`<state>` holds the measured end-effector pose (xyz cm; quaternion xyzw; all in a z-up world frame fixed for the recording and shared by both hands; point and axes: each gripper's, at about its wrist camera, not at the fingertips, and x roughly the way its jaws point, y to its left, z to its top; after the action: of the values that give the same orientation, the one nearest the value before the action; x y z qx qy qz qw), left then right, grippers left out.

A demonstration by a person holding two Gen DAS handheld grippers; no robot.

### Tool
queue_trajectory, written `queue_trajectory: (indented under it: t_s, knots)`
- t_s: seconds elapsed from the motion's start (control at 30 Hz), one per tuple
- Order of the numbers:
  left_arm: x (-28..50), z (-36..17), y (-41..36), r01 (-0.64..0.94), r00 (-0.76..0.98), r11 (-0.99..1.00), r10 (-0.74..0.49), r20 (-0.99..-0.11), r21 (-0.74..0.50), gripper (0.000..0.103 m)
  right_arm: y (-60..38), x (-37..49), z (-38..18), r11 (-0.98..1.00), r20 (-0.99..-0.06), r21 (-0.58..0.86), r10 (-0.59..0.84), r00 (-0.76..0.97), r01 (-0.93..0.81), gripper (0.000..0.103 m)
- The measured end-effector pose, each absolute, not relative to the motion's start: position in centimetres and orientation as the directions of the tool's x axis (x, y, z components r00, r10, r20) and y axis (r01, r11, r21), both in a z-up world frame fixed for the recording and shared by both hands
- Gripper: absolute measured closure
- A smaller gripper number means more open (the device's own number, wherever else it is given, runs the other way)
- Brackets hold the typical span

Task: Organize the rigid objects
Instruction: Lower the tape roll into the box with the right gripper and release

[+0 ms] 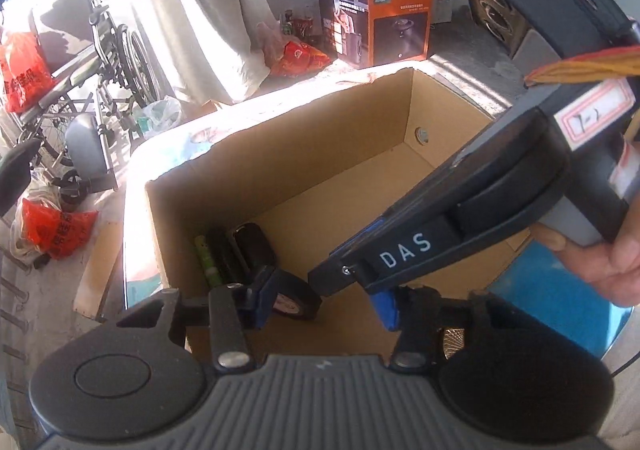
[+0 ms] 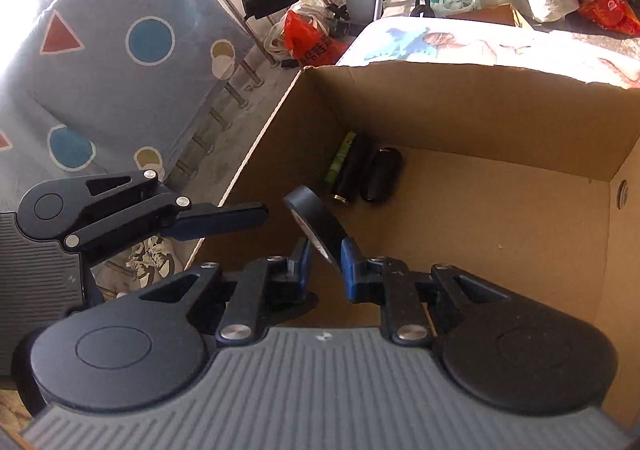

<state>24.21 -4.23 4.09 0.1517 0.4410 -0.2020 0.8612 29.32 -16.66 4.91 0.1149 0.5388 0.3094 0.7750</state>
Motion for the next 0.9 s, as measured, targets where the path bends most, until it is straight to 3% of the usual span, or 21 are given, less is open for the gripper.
queue_trajectory:
  t_s: [0.27, 0.57, 0.9]
  knots:
    - [24.7, 3.6, -2.3, 0.456, 0.535, 0.888, -0.22, -0.816, 0.06, 0.051, -16.2, 31.2, 2.6, 0.775, -0.769, 0.561, 0.618, 0.162, -0.293, 0.087]
    - [20.5, 7.8, 0.5, 0.382, 0.661, 0.924, -0.257, -0.705, 0.021, 0.044, -18.2, 31.1, 3.4, 0.765, -0.747, 0.591, 0.639, 0.184, -0.256, 0.086]
    - [16.0, 9.1, 6.1, 0.208, 0.779, 0.978, -0.185, -0.599, -0.03, 0.033, -14.5, 33.0, 3.1, 0.802, -0.798, 0.532, 0.582, 0.155, -0.272, 0.085]
